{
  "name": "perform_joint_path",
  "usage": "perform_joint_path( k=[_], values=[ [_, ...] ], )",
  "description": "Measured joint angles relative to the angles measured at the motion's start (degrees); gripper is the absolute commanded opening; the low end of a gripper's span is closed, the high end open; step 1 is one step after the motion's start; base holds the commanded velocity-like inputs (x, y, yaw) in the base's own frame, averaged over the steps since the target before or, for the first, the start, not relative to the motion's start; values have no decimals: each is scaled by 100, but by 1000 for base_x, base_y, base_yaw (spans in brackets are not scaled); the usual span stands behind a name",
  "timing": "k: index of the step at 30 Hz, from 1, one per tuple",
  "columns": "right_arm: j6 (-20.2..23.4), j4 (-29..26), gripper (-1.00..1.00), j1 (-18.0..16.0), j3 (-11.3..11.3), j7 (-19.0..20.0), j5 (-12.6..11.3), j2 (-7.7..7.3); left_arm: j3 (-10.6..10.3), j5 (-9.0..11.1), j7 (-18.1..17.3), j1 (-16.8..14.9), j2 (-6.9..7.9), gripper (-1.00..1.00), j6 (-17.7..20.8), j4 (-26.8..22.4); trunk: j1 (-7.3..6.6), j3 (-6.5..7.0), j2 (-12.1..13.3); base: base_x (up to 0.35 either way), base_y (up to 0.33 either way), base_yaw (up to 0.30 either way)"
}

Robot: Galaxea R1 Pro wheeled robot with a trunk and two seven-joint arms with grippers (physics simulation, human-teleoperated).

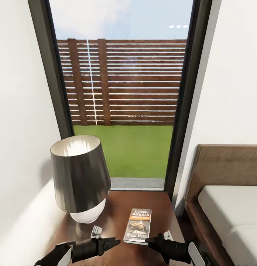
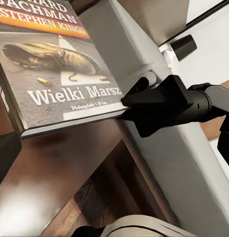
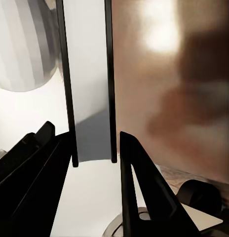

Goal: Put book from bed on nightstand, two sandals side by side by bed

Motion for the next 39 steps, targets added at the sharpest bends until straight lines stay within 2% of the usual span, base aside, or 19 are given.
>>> perform_joint_path(
  k=[17, 21, 23, 31, 36, 39],
  values=[
    [0, 0, -100, 1, 0, 0, 0, -1, 0, 0, 8, 0, 0, 100, 2, 2, 374, -305, -682, 0, 0, 0],
    [5, 0, -100, -1, -1, 2, -13, -1, 1, 0, 8, 0, 0, 100, 2, 5, 374, -306, -683, 0, 0, 0],
    [0, 0, -100, 0, 1, 1, -1, 0, 0, 0, 9, 0, 0, 100, 2, 5, 417, -341, -762, 0, 0, 0],
    [141, -14, -100, -4, -4, 11, -414, 2, 0, 0, 9, 0, 0, 100, 2, 5, 592, -484, -1084, 0, 0, 0],
    [132, -15, -100, -5, -22, 192, -410, 1, 0, 0, 9, 0, 0, 100, 2, 3, 702, -573, -1285, 0, 0, 0],
    [132, -15, -100, -5, -22, 193, -410, 1, 1, 1, 5, 0, 0, 100, 2, 5, 703, -574, -1286, 0, 0, 0]
  ],
)
